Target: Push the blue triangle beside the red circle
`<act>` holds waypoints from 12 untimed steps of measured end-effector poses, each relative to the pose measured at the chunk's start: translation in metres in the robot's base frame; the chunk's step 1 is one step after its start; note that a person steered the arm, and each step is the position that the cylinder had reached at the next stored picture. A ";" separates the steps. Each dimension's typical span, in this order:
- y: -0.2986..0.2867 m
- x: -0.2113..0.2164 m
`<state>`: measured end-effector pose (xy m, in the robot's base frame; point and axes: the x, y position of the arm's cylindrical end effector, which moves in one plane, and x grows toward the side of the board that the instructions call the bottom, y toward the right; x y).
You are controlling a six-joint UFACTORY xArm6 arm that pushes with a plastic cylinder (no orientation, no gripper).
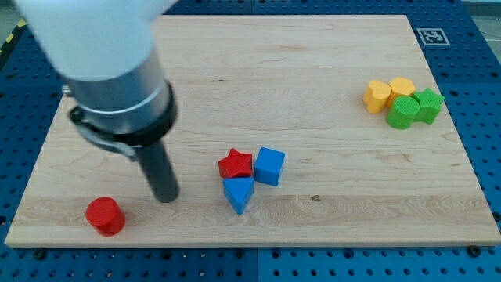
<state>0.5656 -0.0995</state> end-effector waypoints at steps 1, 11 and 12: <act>0.039 0.008; 0.038 0.004; 0.015 0.005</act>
<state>0.5707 -0.0840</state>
